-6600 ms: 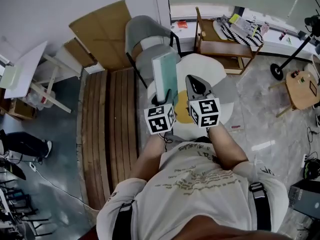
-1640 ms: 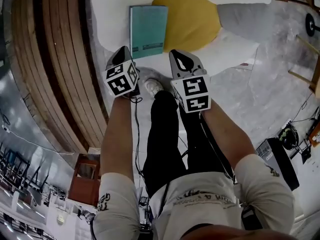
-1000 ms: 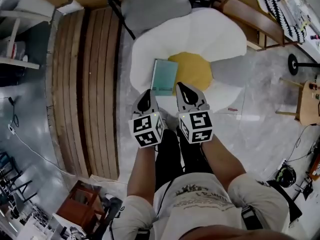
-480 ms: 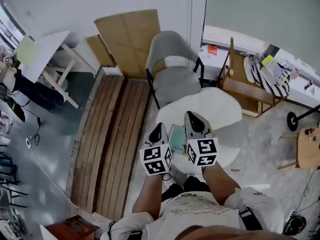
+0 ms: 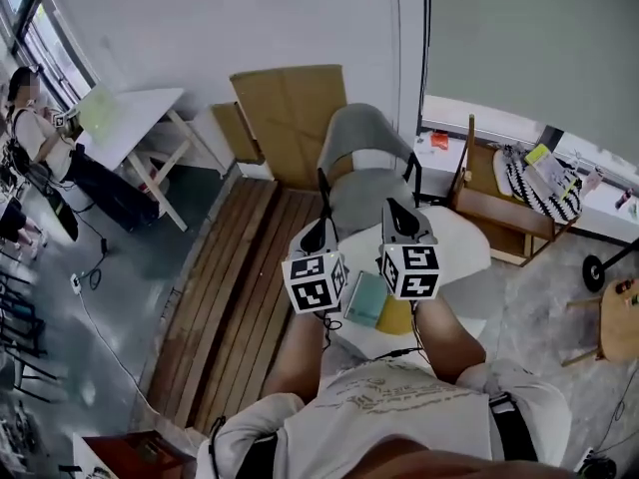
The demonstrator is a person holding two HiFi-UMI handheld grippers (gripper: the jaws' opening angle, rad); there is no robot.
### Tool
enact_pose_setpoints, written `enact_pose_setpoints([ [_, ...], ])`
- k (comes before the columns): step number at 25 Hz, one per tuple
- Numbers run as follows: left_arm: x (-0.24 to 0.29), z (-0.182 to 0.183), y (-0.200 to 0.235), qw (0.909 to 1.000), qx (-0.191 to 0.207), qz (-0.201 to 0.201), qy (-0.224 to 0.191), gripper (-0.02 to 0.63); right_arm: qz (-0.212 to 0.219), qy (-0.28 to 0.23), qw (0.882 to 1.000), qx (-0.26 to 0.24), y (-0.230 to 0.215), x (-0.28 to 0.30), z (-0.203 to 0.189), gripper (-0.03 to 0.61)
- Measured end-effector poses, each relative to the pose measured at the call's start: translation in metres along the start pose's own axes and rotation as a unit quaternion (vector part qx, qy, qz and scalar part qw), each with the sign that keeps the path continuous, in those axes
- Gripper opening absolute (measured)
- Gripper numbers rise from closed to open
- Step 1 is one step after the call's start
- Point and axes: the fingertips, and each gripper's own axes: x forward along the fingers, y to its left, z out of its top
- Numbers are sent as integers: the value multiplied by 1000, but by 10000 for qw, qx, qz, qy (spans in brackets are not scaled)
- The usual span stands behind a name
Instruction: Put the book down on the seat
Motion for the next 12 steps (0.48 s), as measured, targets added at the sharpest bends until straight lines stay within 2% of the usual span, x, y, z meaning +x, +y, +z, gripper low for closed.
enact_pose_setpoints([
  [12, -5, -5, -2, 9998, 192, -29, 47, 20, 286, 45, 9992, 280, 2, -5, -9, 25],
])
